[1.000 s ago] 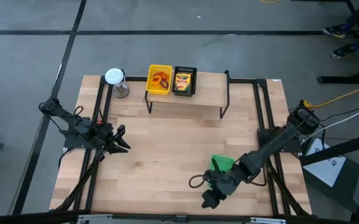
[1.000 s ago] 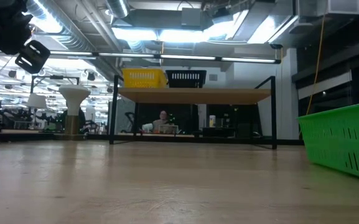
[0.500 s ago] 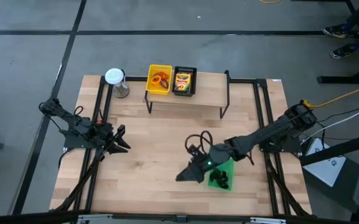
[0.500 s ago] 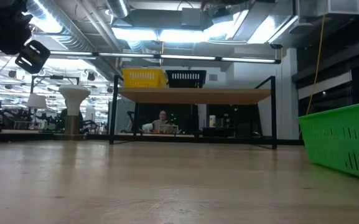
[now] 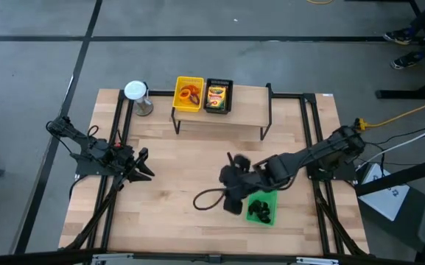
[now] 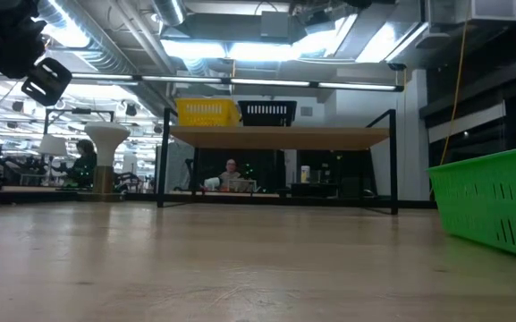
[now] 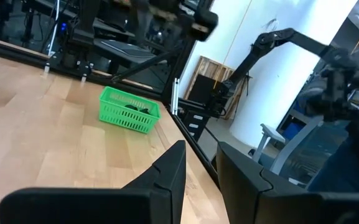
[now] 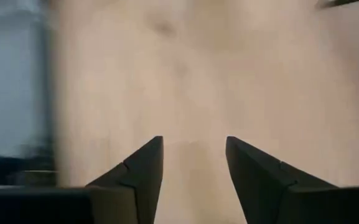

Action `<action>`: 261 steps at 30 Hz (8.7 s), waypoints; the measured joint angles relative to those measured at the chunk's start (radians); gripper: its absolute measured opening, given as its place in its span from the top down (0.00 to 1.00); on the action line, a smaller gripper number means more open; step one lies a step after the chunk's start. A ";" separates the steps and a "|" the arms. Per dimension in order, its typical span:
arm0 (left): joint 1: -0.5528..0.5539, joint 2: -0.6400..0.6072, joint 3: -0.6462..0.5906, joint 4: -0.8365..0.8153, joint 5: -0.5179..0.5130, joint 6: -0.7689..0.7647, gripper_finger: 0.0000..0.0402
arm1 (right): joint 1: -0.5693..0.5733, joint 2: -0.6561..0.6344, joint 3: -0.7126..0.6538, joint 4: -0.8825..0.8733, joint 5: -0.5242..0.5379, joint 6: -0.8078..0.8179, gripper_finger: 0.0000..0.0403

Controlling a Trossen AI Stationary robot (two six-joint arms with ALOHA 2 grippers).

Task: Pick & Place Office Desk Supplies
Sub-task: Put the green bin with rubber bands on the shelf

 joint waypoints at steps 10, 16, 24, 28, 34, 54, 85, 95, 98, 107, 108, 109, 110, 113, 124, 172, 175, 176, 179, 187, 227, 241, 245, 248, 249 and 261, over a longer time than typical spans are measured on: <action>0.000 0.000 0.000 0.000 0.000 0.000 0.79 | 0.197 0.145 0.327 -0.501 0.075 0.154 0.59; 0.000 0.000 0.000 0.000 0.000 0.000 0.79 | 0.334 0.223 0.286 -0.491 0.031 0.353 0.59; 0.000 0.000 0.000 0.000 0.002 0.000 0.79 | 0.397 0.249 0.168 -0.367 -0.067 0.446 0.59; 0.000 0.000 0.000 0.000 0.002 0.000 0.79 | 0.404 0.250 0.081 -0.311 -0.130 0.519 0.59; 0.000 0.000 0.000 0.000 0.002 0.000 0.79 | 0.388 0.249 0.017 -0.308 -0.140 0.595 0.59; 0.000 0.000 0.000 0.000 0.003 0.000 0.79 | 0.290 0.248 -0.042 -0.304 -0.111 0.505 0.59; 0.000 0.000 0.000 0.000 0.003 0.000 0.79 | 0.307 0.095 -0.125 -0.096 -0.140 0.501 0.59; 0.000 0.000 0.000 0.000 0.003 0.000 0.79 | 0.342 0.134 -0.125 -0.109 -0.160 0.519 0.59; 0.000 0.000 0.000 0.000 0.003 0.000 0.79 | 0.345 0.165 -0.125 -0.093 -0.179 0.509 0.59; 0.000 0.000 0.000 0.000 0.006 0.000 0.79 | 0.344 0.209 -0.126 -0.062 -0.213 0.480 0.59; 0.000 0.000 0.000 0.000 0.006 0.000 0.79 | 0.344 0.209 -0.126 -0.062 -0.213 0.479 0.59; 0.000 0.000 0.000 0.000 0.006 0.000 0.79 | 0.344 0.209 -0.126 -0.063 -0.212 0.479 0.59; 0.000 0.000 0.000 0.000 0.006 0.000 0.79 | 0.344 0.209 -0.126 -0.062 -0.212 0.479 0.59; 0.000 0.000 0.000 0.000 0.006 0.000 0.79 | 0.343 0.209 -0.126 -0.064 -0.208 0.482 0.59; 0.000 0.000 0.000 0.000 0.006 0.000 0.79 | 0.344 0.261 -0.126 -0.061 -0.220 0.482 0.59; 0.000 0.000 0.000 -0.001 0.007 0.000 0.79 | 0.003 0.143 0.445 -0.741 0.018 -0.054 0.97; 0.000 0.000 0.000 -0.001 0.007 0.000 0.79 | -0.046 0.127 0.445 -0.740 0.038 -0.152 0.97; 0.000 0.000 0.000 -0.001 0.007 0.000 0.79 | -0.064 0.122 0.445 -0.740 0.038 -0.182 0.97; 0.000 0.000 0.000 -0.001 0.007 0.000 0.79 | -0.122 0.097 0.445 -0.740 0.024 -0.286 0.97; 0.000 0.000 0.000 -0.001 0.007 0.000 0.79 | -0.279 0.055 0.445 -0.740 -0.028 -0.533 0.97; 0.000 0.000 0.000 -0.001 0.007 0.000 0.79 | -0.638 -0.123 0.132 -0.587 0.020 -0.794 0.97; 0.000 0.000 0.000 0.000 0.007 0.000 0.79 | -0.738 -0.097 0.132 -0.514 -0.046 -0.856 0.97; 0.000 0.000 0.000 -0.001 0.006 0.000 0.79 | -0.749 -0.072 0.118 -0.479 -0.058 -0.880 0.97; 0.000 0.000 0.000 -0.001 0.007 0.000 0.79 | -0.758 -0.055 0.099 -0.469 -0.072 -0.891 0.97; 0.000 0.000 0.000 -0.001 0.006 0.000 0.79 | -0.761 -0.050 0.097 -0.462 -0.079 -0.892 0.97; 0.000 0.000 0.000 -0.001 0.007 0.000 0.79 | -0.763 -0.042 0.095 -0.465 -0.119 -0.909 0.97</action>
